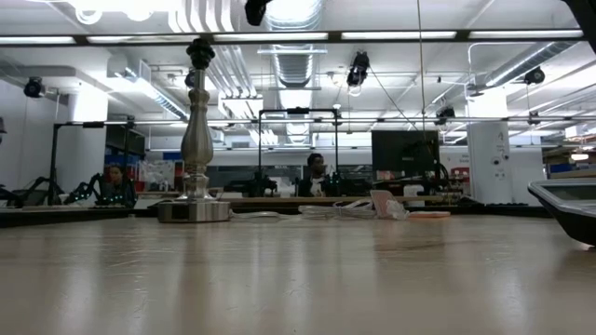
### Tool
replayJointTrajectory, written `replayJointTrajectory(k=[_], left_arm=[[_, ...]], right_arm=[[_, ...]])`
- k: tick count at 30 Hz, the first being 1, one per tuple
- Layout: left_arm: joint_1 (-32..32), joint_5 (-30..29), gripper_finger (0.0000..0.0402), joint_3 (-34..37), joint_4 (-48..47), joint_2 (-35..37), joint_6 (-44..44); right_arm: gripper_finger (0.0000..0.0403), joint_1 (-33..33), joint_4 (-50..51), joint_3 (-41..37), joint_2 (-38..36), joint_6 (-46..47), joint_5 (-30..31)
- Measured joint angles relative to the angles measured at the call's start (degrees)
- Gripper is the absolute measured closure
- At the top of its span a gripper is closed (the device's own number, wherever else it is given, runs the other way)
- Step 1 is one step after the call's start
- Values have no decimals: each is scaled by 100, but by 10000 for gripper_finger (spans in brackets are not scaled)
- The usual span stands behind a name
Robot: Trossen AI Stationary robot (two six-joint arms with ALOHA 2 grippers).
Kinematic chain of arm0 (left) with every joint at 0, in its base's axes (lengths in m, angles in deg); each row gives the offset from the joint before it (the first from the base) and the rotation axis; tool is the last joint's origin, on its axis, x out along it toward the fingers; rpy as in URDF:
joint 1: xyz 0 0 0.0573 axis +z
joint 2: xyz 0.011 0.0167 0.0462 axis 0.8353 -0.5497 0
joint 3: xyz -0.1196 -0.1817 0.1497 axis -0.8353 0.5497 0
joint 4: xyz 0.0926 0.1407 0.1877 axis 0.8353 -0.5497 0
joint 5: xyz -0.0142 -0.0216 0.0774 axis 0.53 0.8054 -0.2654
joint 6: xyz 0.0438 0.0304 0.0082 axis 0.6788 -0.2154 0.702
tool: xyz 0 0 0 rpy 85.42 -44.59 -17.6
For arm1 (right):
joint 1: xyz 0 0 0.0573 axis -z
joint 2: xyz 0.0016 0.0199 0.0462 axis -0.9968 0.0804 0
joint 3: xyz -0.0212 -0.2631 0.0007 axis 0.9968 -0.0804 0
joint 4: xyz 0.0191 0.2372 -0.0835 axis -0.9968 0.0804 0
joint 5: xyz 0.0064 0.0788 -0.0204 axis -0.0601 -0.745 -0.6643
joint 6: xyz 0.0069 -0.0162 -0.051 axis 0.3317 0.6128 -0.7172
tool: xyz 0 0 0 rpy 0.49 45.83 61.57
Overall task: Screw lightbulb
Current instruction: Insert the lightbulb into the lamp
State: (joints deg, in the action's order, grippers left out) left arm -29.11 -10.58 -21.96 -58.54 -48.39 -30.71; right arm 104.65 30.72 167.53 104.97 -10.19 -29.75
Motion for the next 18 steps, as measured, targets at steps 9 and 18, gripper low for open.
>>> replayJointTrajectory(k=[9, 18], left_arm=[[-13, -23, 229, 5, 488, -178, -108], [-14, -193, 287, 7, 483, -65, 287]], right_arm=[[193, -101, -63, 11, 107, 27, 58], [174, -111, -302, 6, 75, -8, 18]])
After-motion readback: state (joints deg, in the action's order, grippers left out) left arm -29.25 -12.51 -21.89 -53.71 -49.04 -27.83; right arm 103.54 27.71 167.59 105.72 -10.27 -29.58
